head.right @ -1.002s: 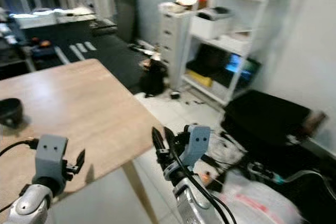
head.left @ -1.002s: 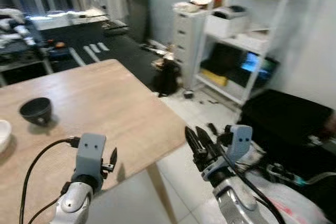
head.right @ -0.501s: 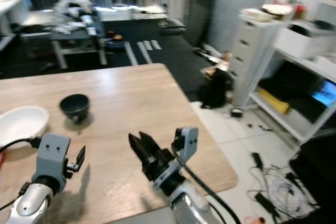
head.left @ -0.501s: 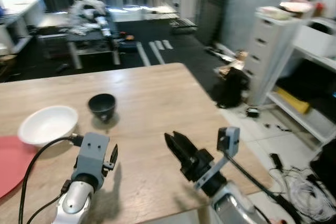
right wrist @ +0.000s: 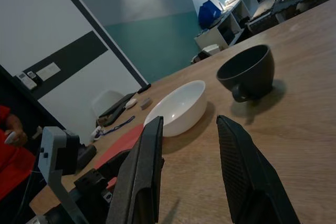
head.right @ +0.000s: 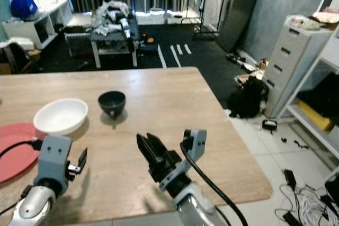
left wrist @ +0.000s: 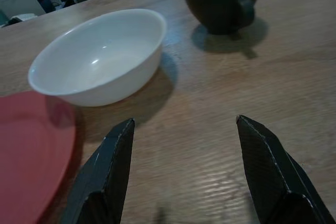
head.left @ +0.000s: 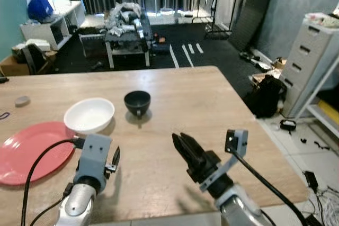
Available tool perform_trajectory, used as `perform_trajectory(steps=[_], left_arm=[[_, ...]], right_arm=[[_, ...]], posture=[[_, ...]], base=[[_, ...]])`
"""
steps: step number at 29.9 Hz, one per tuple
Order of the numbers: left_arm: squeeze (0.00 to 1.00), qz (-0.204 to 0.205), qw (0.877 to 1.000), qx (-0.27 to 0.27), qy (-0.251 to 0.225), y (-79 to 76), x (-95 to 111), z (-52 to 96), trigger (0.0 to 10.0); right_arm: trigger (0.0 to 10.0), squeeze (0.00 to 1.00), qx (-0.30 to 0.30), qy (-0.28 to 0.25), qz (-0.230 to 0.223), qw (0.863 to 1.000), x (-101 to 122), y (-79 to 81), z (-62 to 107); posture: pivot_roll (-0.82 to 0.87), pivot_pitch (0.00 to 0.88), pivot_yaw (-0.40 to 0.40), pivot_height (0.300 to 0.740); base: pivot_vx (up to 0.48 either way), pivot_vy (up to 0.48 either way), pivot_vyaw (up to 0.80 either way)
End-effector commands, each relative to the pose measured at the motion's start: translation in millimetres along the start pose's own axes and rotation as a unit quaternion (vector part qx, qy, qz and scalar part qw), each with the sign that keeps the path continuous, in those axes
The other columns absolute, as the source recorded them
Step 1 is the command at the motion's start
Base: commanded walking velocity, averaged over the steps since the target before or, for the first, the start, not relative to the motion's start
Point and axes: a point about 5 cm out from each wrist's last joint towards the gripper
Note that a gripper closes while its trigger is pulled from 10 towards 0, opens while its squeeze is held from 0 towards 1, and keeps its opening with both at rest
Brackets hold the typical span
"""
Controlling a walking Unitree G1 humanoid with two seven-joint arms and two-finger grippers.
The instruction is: Setting the table
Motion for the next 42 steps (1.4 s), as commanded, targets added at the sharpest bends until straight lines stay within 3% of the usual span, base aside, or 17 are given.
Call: perform_trajectory(steps=[1, 13, 19, 31, 42], left_arm=[[0.00, -0.001, 1.000, 0.011, 0.017, 4.3, -6.4, 1.3, 10.0], [0.00, 0.003, 1.000, 0.014, 0.022, 3.3, -7.9, 1.5, 10.0], [0.00, 0.011, 1.000, 0.017, 0.024, 3.7, -8.2, 0.7, 10.0], [0.00, 0.011, 0.999, 0.016, 0.026, 3.2, -8.5, -0.1, 10.0], [0.00, 0.007, 0.999, 0.022, 0.023, 4.1, -7.5, -0.7, 10.0]], right_arm=[[10.0, 0.00, -0.006, 0.006, -0.005, 1.000, -2.4, -0.3, 1.3], [10.0, 0.00, -0.034, 0.024, 0.008, 0.999, -5.5, -5.5, 0.5], [10.0, 0.00, -0.057, 0.027, 0.002, 0.998, -6.1, -10.8, 0.2], [10.0, 0.00, -0.090, 0.030, 0.005, 0.995, -6.0, -18.5, -1.2], [10.0, 0.00, -0.066, 0.024, 0.019, 0.997, -3.2, -12.0, -3.5]], posture=[[0.06, 0.133, 0.080, 0.740], [0.05, 0.136, 0.076, 0.740], [0.05, 0.137, 0.076, 0.740], [0.05, 0.137, 0.075, 0.740], [0.05, 0.134, 0.077, 0.740]], base=[[0.000, 0.000, 0.77], [0.000, 0.000, 0.75], [0.000, 0.000, 0.00], [0.000, 0.000, -0.77], [0.000, 0.000, 0.00]])
Point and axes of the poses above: a point about 5 cm out from each wrist's last joint towards the gripper, its own z axis pointing back from the gripper into the wrist, its own x axis along the axis of the wrist's last joint, y = z × x, and after that the axes turned 13 degrees about z, right-handed
